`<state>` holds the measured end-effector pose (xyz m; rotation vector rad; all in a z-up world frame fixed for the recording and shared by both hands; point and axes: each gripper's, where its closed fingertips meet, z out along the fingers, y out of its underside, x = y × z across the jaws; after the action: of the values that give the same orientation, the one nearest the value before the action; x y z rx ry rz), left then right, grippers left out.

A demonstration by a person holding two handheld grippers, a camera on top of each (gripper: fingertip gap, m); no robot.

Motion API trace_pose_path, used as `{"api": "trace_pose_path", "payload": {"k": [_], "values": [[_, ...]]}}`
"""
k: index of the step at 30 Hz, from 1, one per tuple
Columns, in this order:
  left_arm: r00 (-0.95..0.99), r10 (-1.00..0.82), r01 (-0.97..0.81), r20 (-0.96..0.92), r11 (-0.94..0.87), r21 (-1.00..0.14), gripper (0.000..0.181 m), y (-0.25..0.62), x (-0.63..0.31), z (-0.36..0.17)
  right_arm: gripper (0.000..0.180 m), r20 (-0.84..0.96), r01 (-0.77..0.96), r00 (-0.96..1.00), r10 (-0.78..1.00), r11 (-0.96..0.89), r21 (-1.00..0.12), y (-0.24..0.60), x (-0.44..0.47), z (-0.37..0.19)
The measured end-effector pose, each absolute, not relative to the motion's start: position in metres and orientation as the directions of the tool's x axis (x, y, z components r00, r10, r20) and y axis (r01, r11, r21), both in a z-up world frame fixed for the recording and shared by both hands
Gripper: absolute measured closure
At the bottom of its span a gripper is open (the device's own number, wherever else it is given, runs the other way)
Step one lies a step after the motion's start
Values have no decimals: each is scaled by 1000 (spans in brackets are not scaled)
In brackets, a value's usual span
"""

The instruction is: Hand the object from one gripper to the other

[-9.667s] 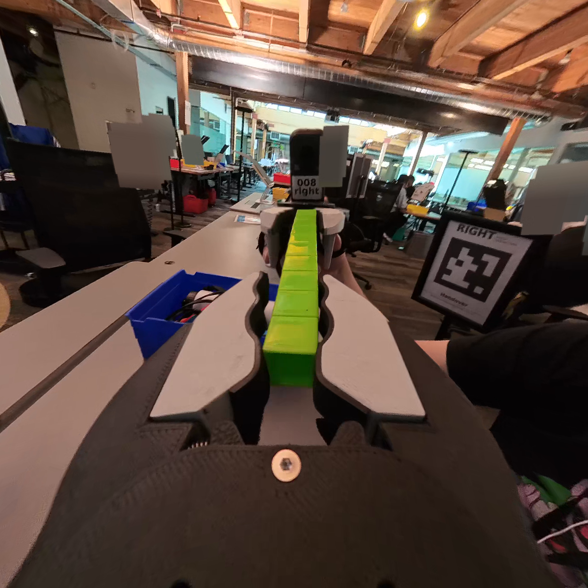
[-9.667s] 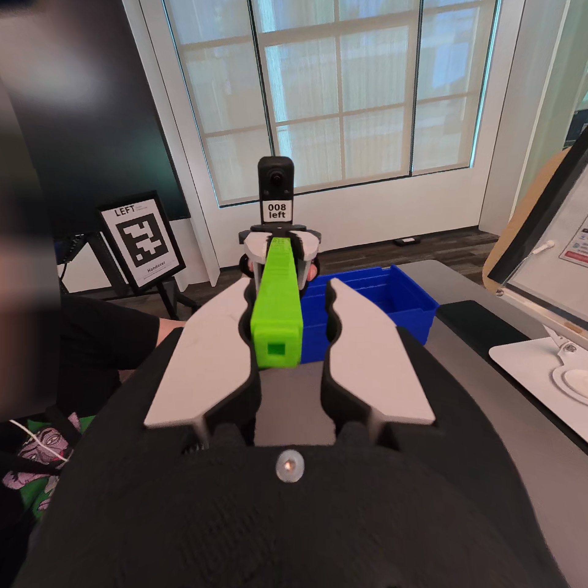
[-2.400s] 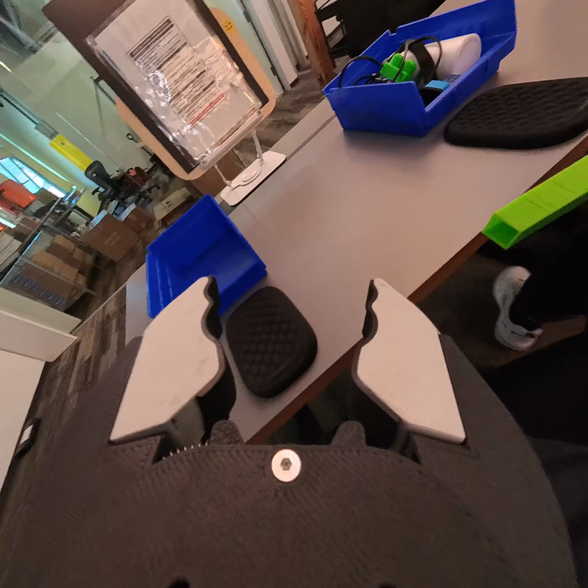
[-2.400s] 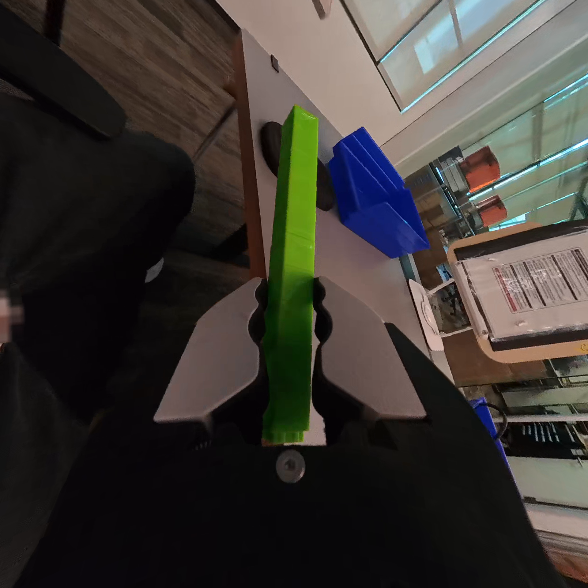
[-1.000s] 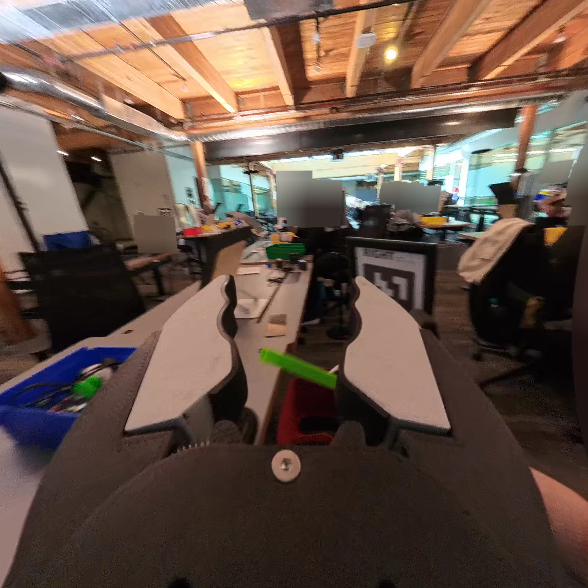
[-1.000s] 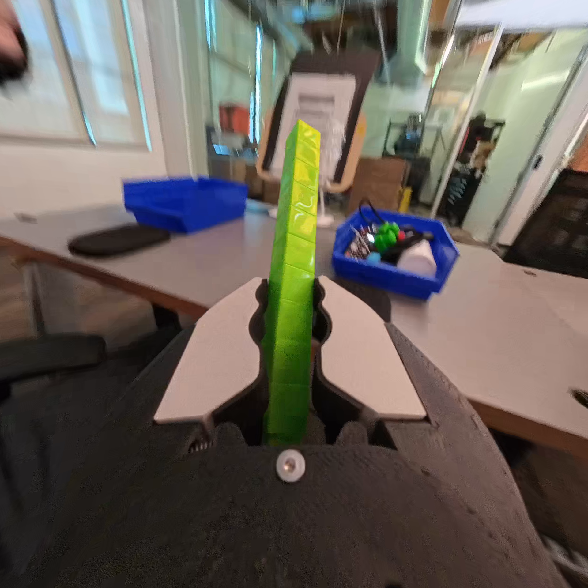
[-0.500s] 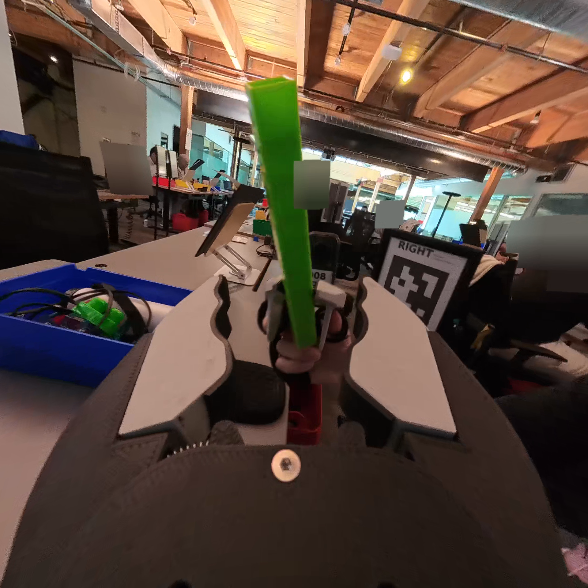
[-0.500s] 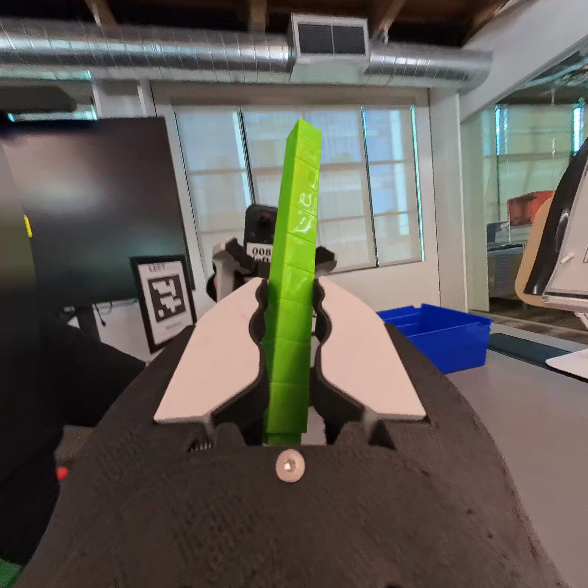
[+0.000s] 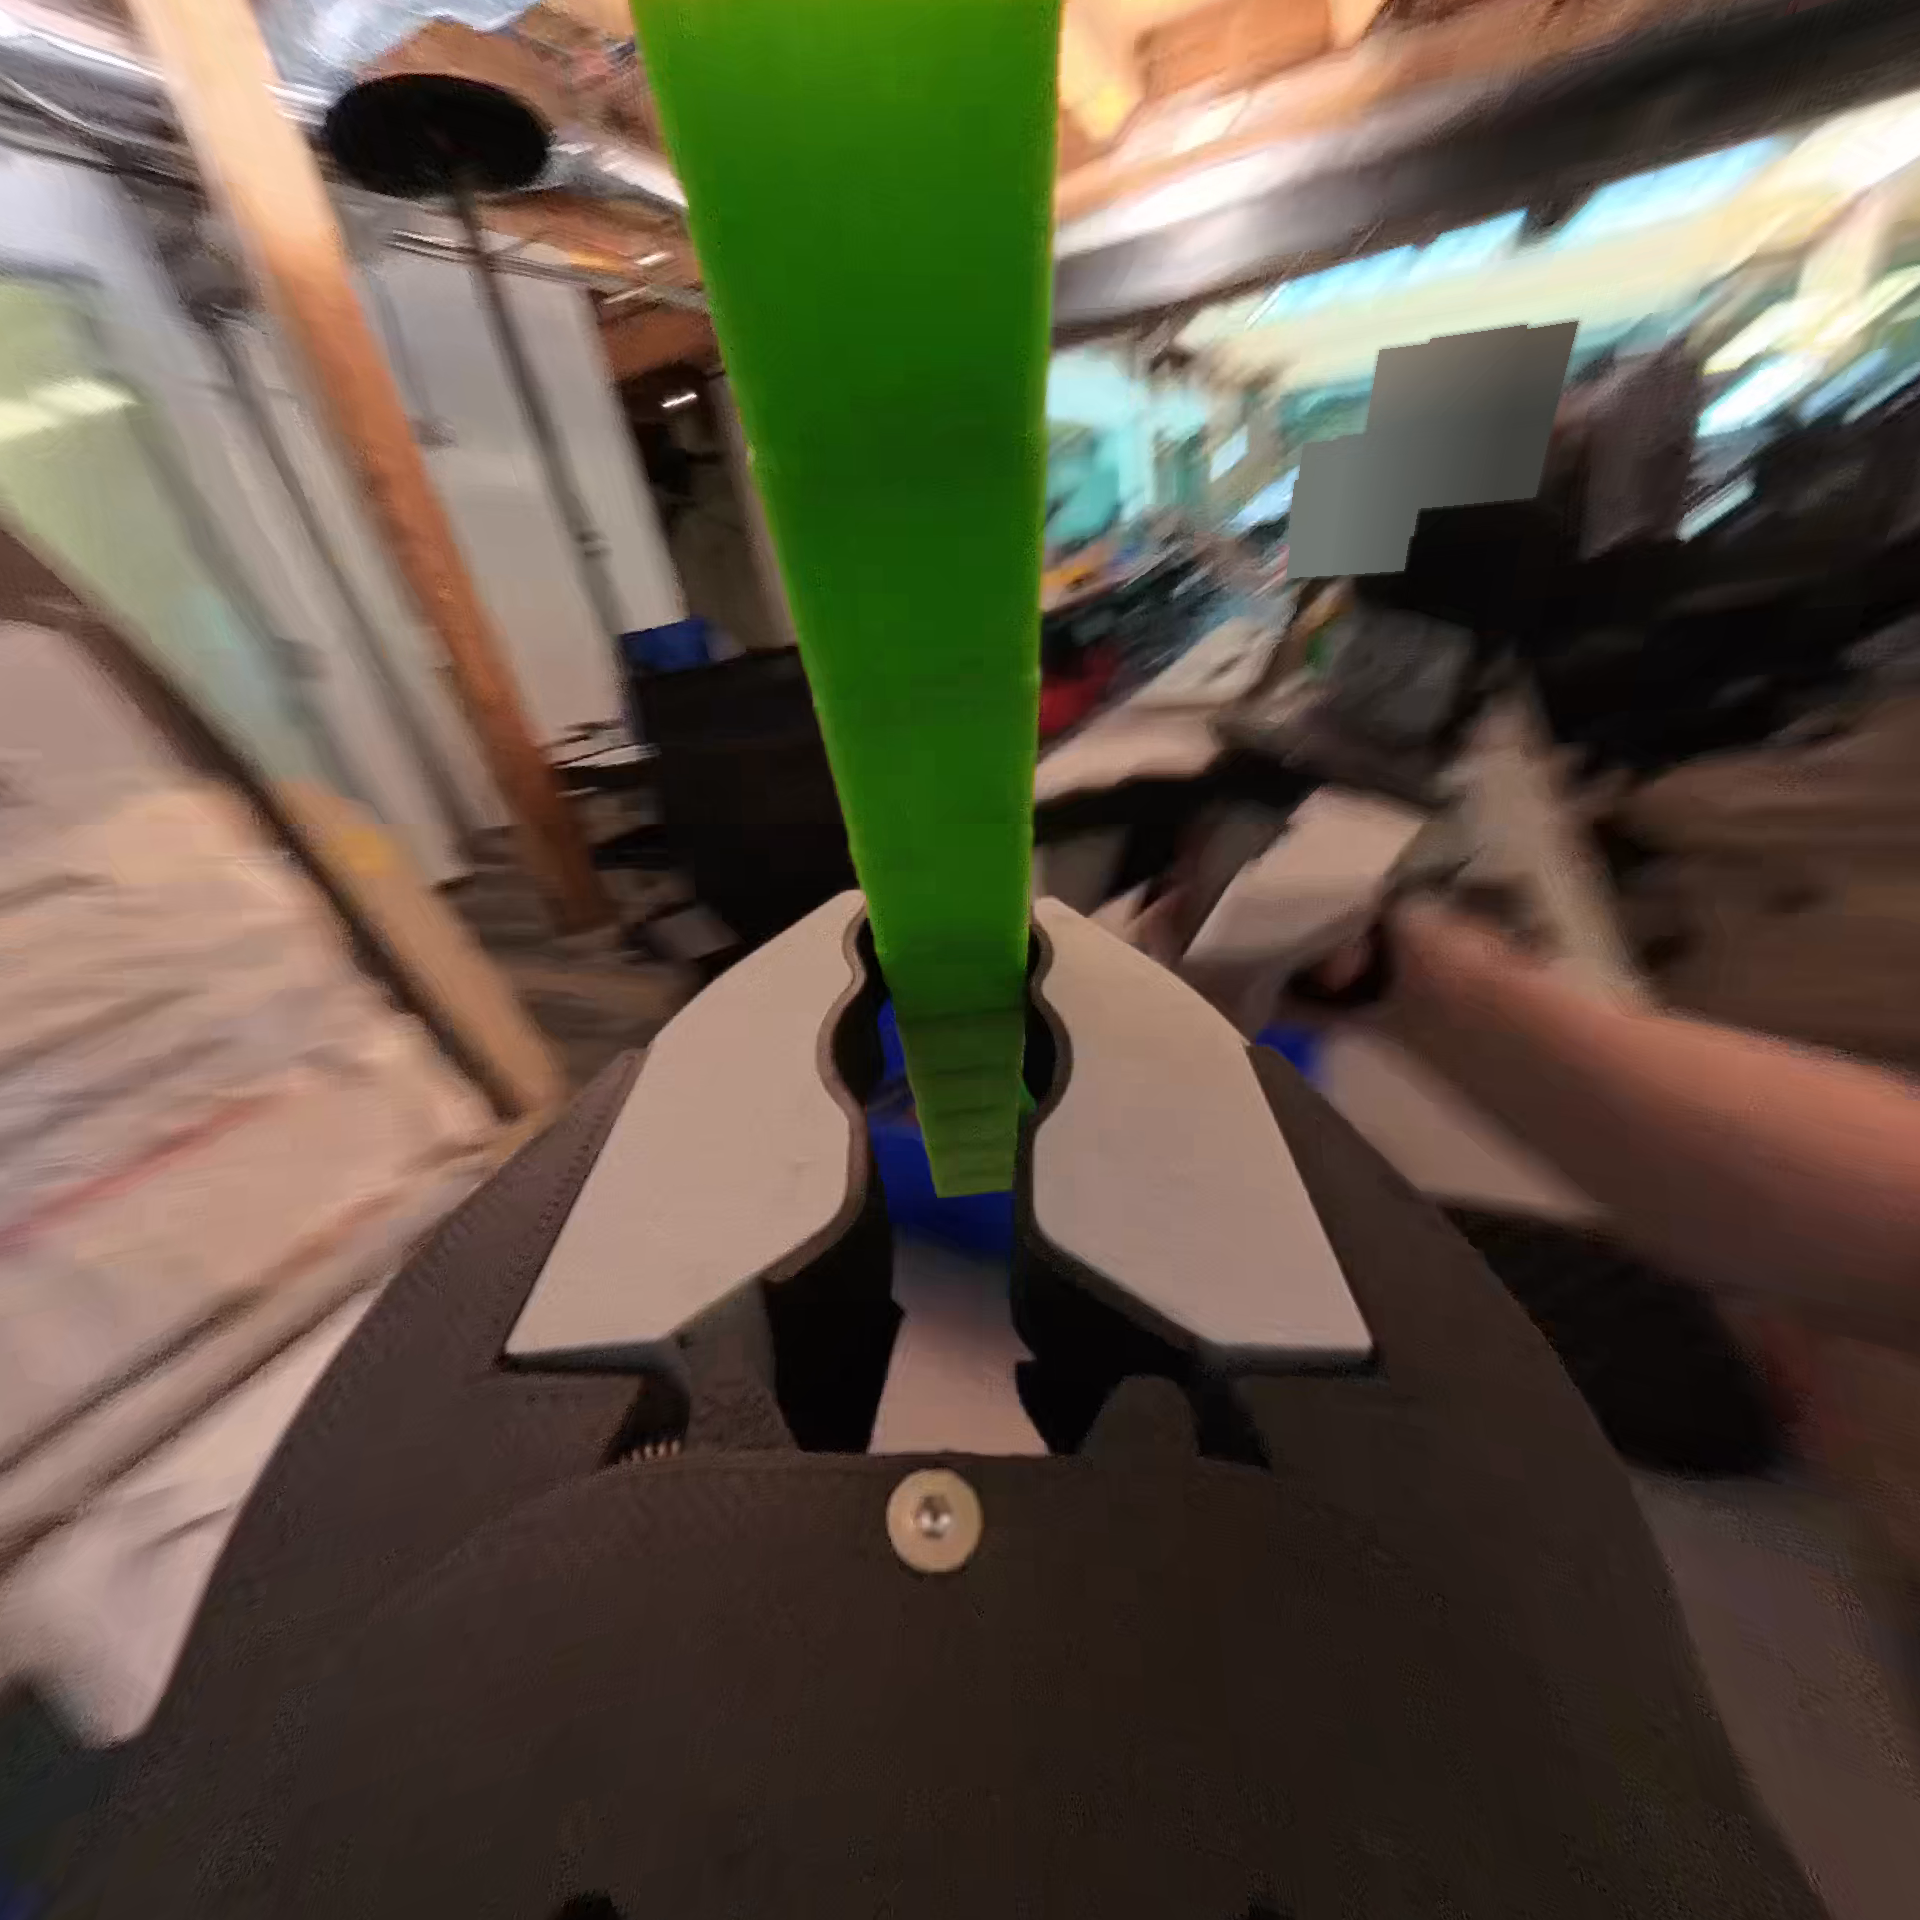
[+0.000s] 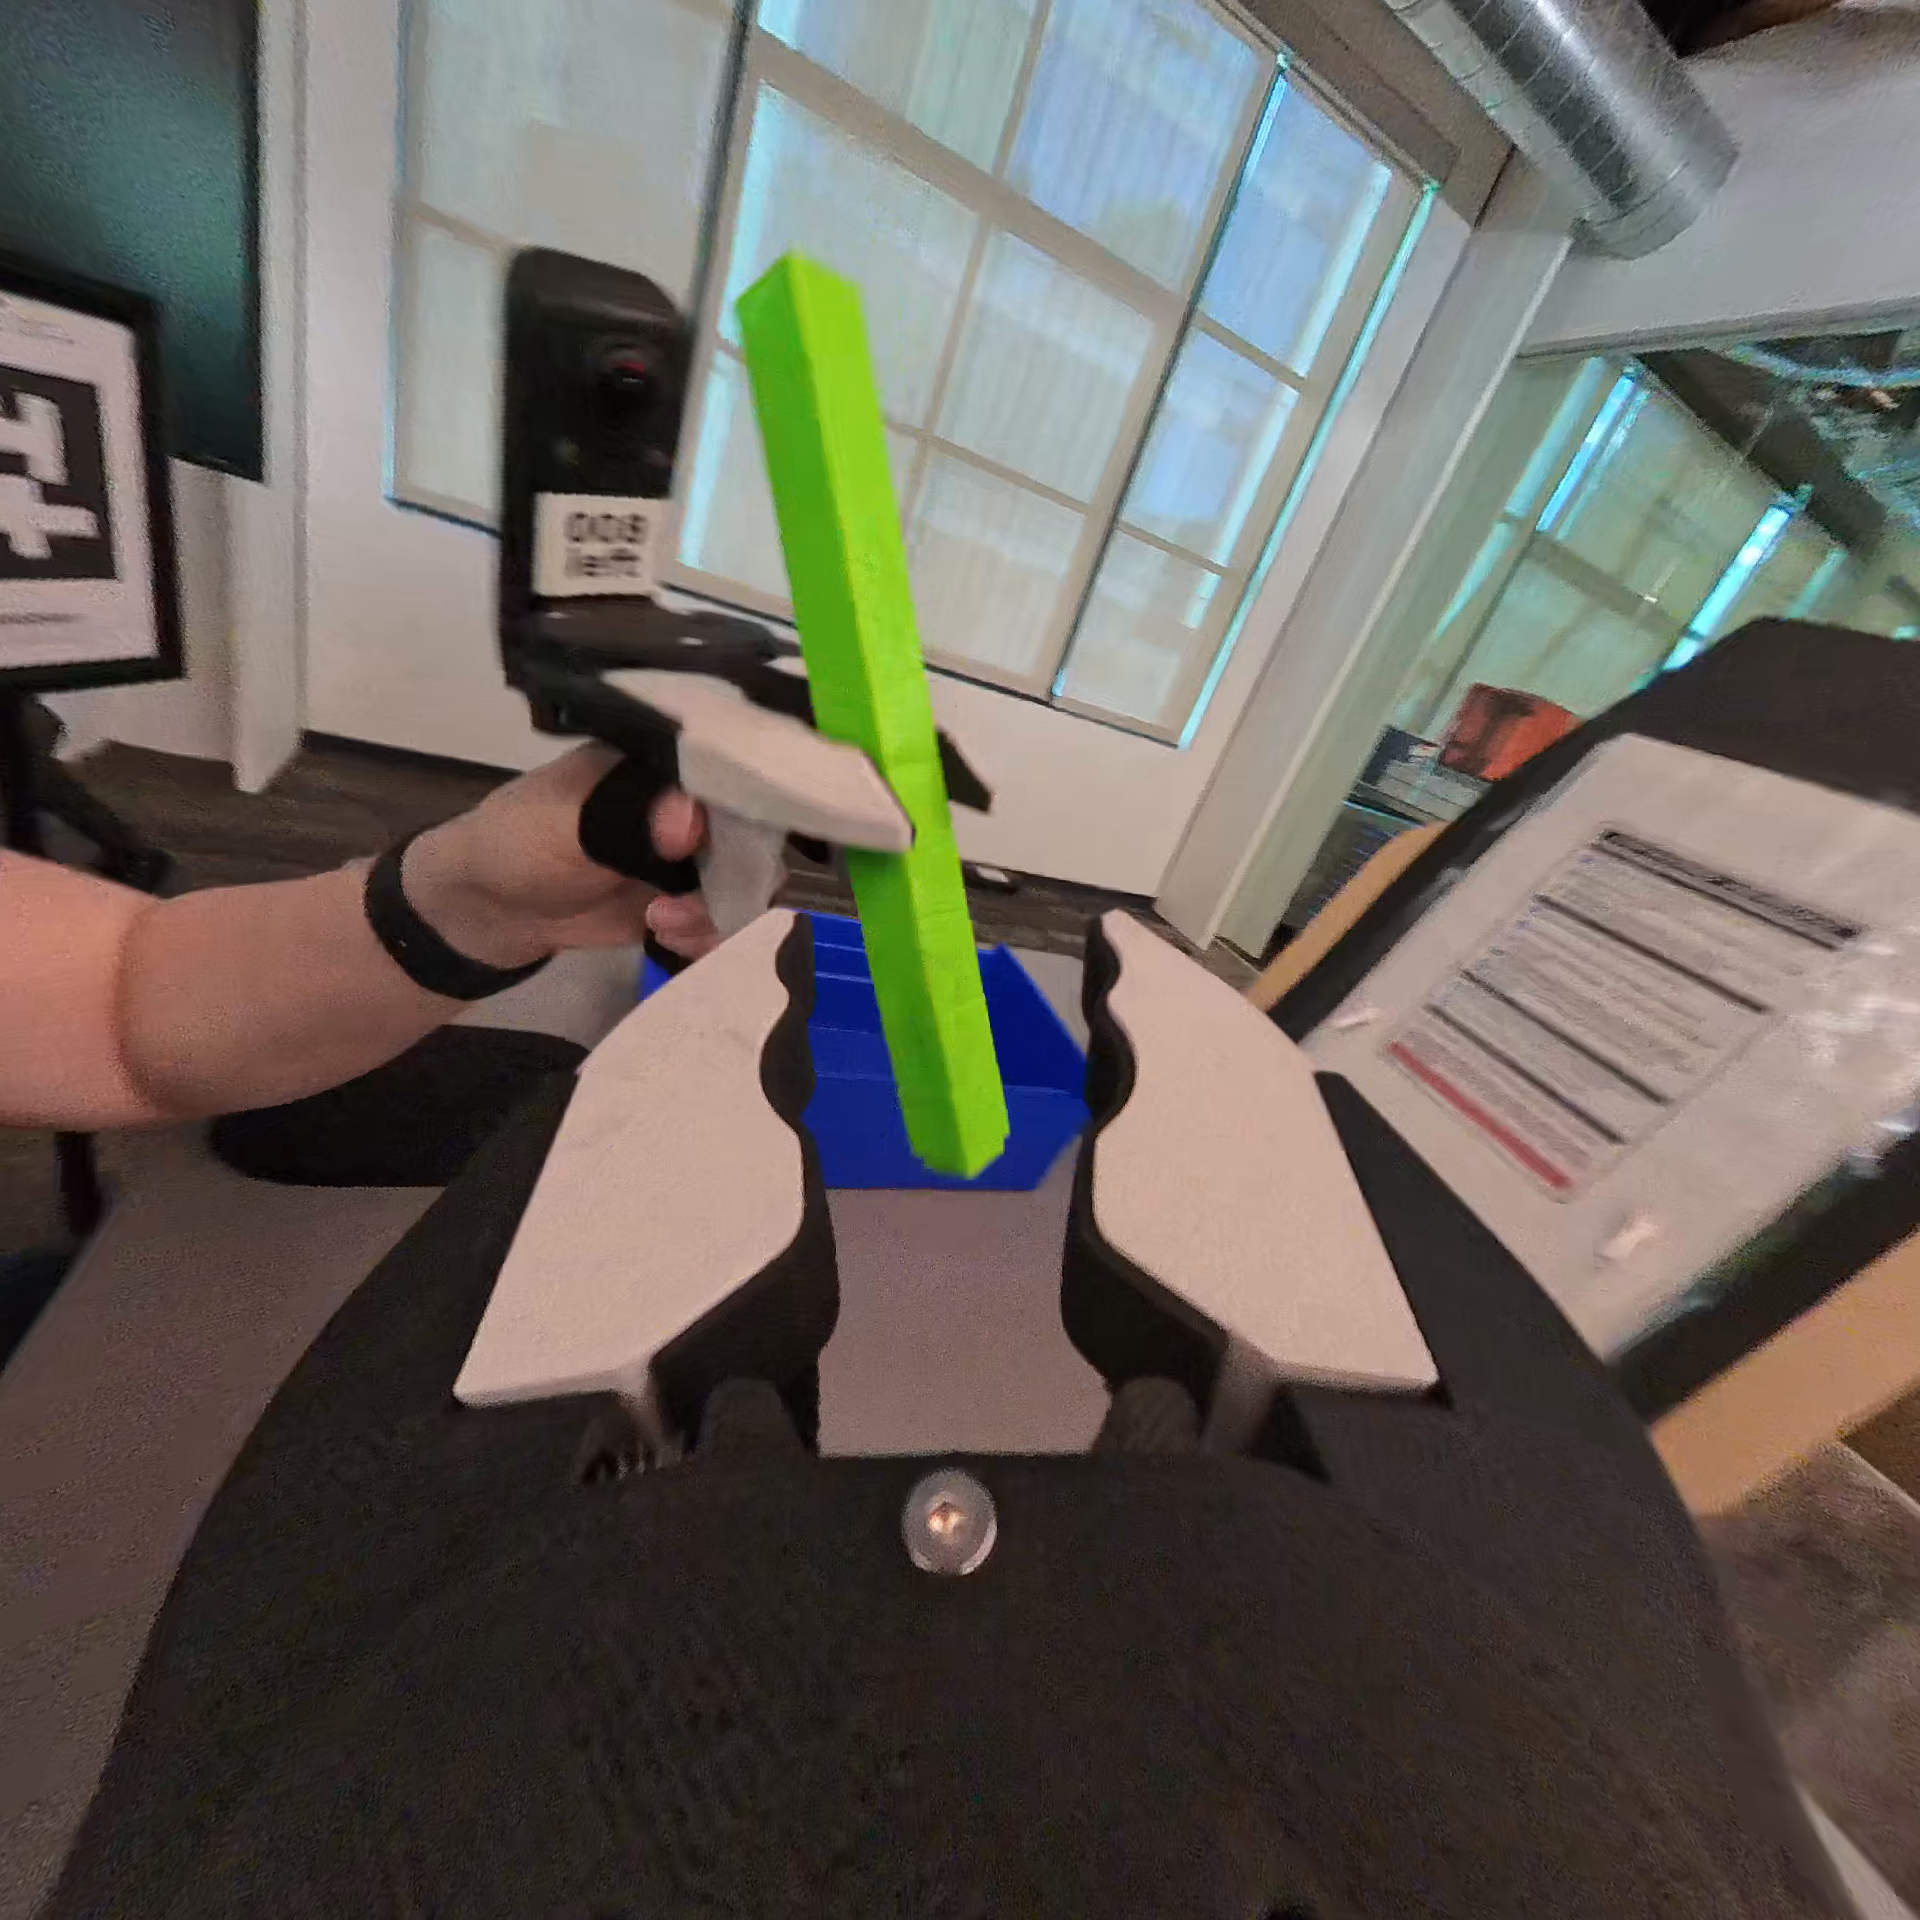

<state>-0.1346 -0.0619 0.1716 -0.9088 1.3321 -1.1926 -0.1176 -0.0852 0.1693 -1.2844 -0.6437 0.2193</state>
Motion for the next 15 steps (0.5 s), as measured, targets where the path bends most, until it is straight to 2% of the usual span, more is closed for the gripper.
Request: {"api": "trace_pose_path", "payload": {"k": [2,5,7,9,10,12,15], "values": [[141,-874,-5,-465,469,-883,158,-23,-142,169,129,370,285,834,410,253,-924,-86,-108,185],[408,-470,-263,-783,761,-594,158,17,-169,165,128,514,466,825,235,232,-854,-97,-102,182],[409,-237,-365,-881,843,-396,158,22,-175,155,131,613,555,779,132,311,-772,-101,-108,175],[366,-62,-448,-929,863,-235,158,21,-174,147,133,625,584,756,193,234,-778,-96,-120,152],[355,-18,-471,-935,860,-196,158,20,-173,145,125,634,607,729,259,184,-773,-94,-130,139],[347,23,-476,-938,866,-154,158,17,-171,146,122,667,647,679,307,180,-741,-91,-146,134],[324,95,-503,-941,860,-86,158,23,-166,153,115,623,609,659,421,186,-771,-96,-171,143]]}}
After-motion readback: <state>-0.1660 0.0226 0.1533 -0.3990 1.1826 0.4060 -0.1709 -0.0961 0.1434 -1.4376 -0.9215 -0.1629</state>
